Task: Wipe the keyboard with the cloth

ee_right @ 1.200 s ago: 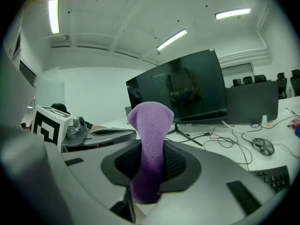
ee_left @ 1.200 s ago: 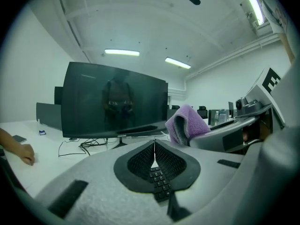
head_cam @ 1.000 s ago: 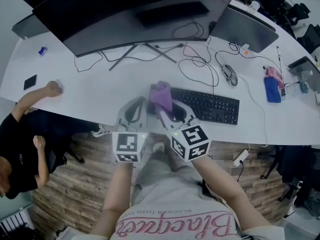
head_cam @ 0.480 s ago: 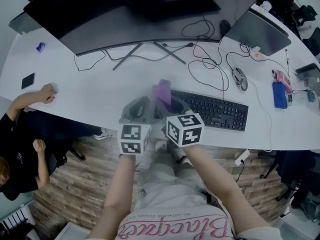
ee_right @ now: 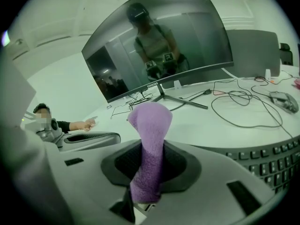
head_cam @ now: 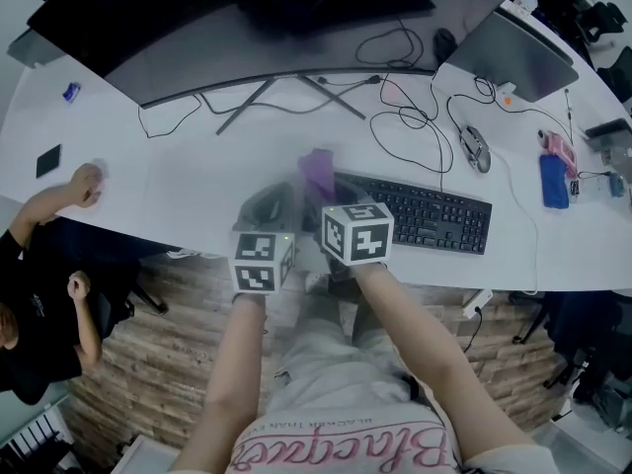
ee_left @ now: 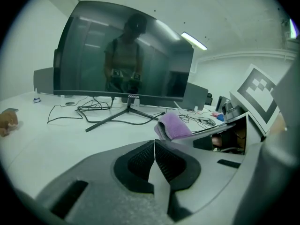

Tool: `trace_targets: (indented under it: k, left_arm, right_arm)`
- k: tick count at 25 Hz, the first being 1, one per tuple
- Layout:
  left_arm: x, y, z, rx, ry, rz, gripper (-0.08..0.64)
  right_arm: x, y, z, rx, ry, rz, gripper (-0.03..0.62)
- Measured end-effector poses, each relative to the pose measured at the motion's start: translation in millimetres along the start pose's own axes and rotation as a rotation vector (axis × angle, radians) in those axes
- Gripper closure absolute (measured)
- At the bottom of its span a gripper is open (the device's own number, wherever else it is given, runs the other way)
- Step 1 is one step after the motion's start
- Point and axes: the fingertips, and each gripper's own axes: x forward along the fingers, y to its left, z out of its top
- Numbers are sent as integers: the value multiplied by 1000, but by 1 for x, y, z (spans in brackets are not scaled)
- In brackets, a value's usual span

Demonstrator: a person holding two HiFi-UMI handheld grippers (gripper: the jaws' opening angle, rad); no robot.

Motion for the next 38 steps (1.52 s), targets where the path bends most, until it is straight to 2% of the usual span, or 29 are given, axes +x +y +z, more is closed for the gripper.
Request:
trace_targets:
  k: [8,16,38]
  left_arm:
    - [3,3,-2,-12,32,32,552]
    - [10,-7,-4,-3,53,43,552]
    - [32,-78,-2,18,71,19,552]
  right_arm:
    - [6,-5,2,-120,29,-39,495]
    - [-1,-12,3,-156,26,-44,495]
    - [-44,-72,-2,-115,16,-62,495]
